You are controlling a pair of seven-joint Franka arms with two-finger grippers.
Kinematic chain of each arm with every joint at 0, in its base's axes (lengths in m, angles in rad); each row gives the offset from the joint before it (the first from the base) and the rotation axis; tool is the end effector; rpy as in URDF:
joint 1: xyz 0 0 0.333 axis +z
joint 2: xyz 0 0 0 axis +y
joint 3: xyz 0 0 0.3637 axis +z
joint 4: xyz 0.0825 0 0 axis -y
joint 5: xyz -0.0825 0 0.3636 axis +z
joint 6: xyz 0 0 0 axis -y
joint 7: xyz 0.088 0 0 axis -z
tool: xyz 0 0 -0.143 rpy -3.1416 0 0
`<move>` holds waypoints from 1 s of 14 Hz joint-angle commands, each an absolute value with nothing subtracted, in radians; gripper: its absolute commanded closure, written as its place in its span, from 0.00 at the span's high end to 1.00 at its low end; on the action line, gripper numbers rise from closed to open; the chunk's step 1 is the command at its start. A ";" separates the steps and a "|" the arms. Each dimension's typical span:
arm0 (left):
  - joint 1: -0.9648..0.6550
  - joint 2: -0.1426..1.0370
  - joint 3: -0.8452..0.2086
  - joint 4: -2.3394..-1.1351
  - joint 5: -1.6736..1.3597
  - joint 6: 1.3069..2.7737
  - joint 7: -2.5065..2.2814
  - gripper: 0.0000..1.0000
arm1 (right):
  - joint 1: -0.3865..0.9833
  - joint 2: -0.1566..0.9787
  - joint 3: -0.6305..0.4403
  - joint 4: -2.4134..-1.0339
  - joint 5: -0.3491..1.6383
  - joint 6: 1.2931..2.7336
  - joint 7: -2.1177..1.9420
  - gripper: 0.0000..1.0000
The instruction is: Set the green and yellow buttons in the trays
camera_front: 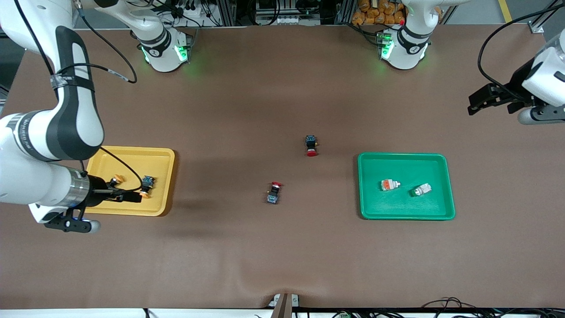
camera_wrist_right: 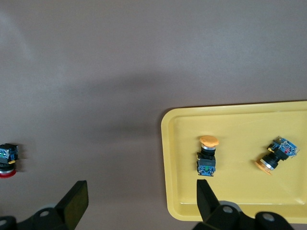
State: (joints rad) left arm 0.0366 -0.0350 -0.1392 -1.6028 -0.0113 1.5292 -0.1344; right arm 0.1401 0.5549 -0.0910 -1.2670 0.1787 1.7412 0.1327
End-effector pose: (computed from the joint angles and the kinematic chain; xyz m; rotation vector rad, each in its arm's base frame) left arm 0.5126 -0.0559 0.6365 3.1388 0.0498 -0.0619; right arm 0.7078 0.0721 0.4407 -3.0153 0.1647 0.1357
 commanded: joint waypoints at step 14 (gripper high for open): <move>-0.009 -0.130 -0.100 -1.667 0.021 1.539 -0.126 1.00 | 0.000 0.296 -0.054 -1.152 0.089 1.421 0.161 1.00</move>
State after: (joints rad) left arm 0.0013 -0.0782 -0.1095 -1.6262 0.0033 1.5308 -0.1344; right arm 0.0251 0.3607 -0.0761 -1.1182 0.1102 1.4538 0.1119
